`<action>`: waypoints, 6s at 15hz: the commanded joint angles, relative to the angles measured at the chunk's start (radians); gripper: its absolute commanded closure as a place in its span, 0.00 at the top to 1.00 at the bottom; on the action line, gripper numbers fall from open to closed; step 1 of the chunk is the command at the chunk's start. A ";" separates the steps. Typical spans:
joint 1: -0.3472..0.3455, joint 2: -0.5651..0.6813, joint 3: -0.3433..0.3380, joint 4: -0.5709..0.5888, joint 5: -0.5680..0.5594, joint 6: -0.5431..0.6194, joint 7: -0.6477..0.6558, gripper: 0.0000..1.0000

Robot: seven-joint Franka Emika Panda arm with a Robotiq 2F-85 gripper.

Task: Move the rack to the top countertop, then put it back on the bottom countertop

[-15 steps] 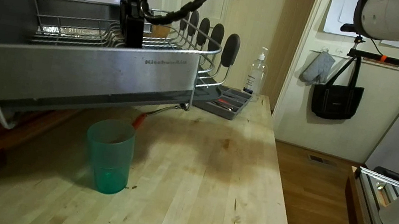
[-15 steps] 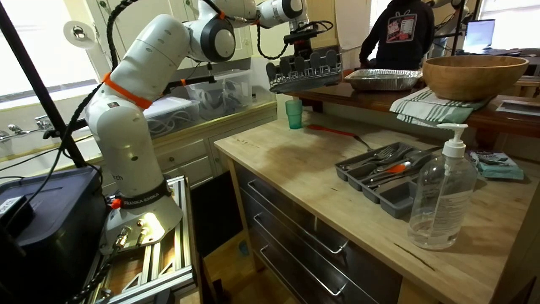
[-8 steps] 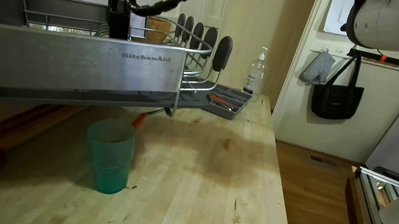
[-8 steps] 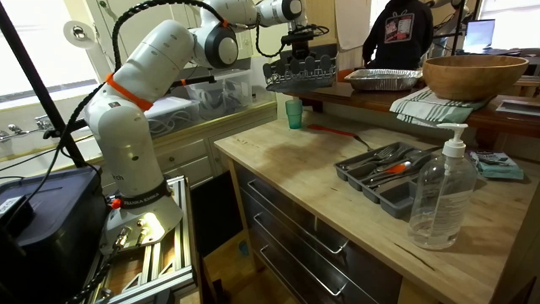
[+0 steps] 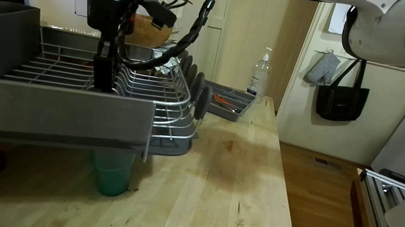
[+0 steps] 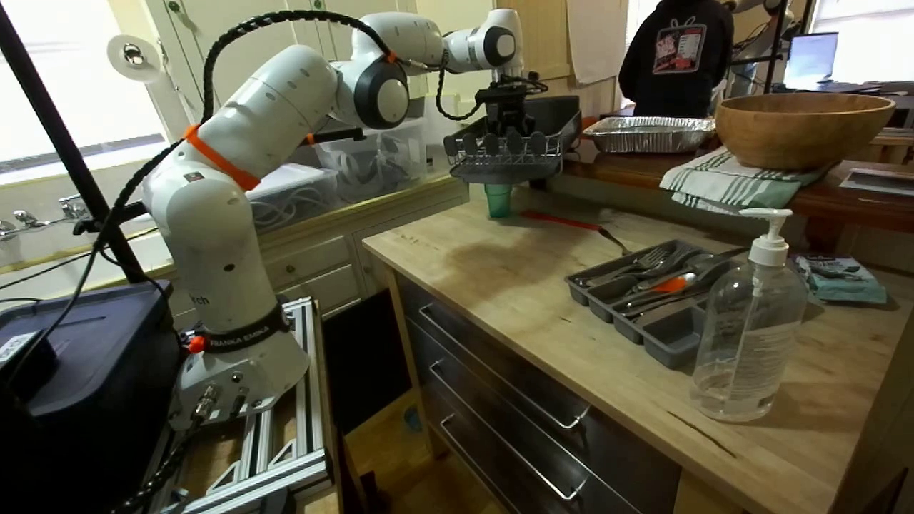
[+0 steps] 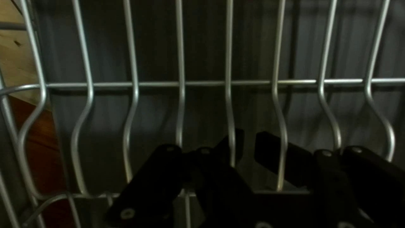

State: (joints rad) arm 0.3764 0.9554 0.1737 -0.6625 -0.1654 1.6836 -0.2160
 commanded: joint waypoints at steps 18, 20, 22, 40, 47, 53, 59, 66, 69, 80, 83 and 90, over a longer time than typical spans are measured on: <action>0.044 0.021 -0.045 0.029 -0.022 0.174 0.359 0.05; 0.044 0.019 -0.043 0.029 -0.024 0.162 0.338 0.05; 0.042 0.018 -0.036 0.027 -0.020 0.153 0.313 0.05; 0.048 -0.098 -0.010 -0.135 -0.009 0.082 0.291 0.05; 0.050 -0.276 -0.032 -0.337 -0.032 0.079 0.340 0.05; 0.058 -0.473 -0.053 -0.612 -0.077 0.136 0.467 0.05; 0.043 -0.667 -0.059 -0.911 -0.083 0.265 0.614 0.05; 0.015 -0.651 -0.034 -0.984 -0.071 0.312 0.642 0.05; 0.007 -0.708 -0.038 -1.049 -0.086 0.269 0.626 0.05; -0.087 -1.055 -0.033 -1.491 -0.108 0.403 0.831 0.05; -0.127 -1.141 -0.023 -1.603 -0.100 0.449 0.885 0.05; -0.201 -1.192 -0.002 -1.724 -0.065 0.520 0.944 0.05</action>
State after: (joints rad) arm 0.2100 -0.1630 0.1463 -2.3554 -0.2438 2.1633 0.6907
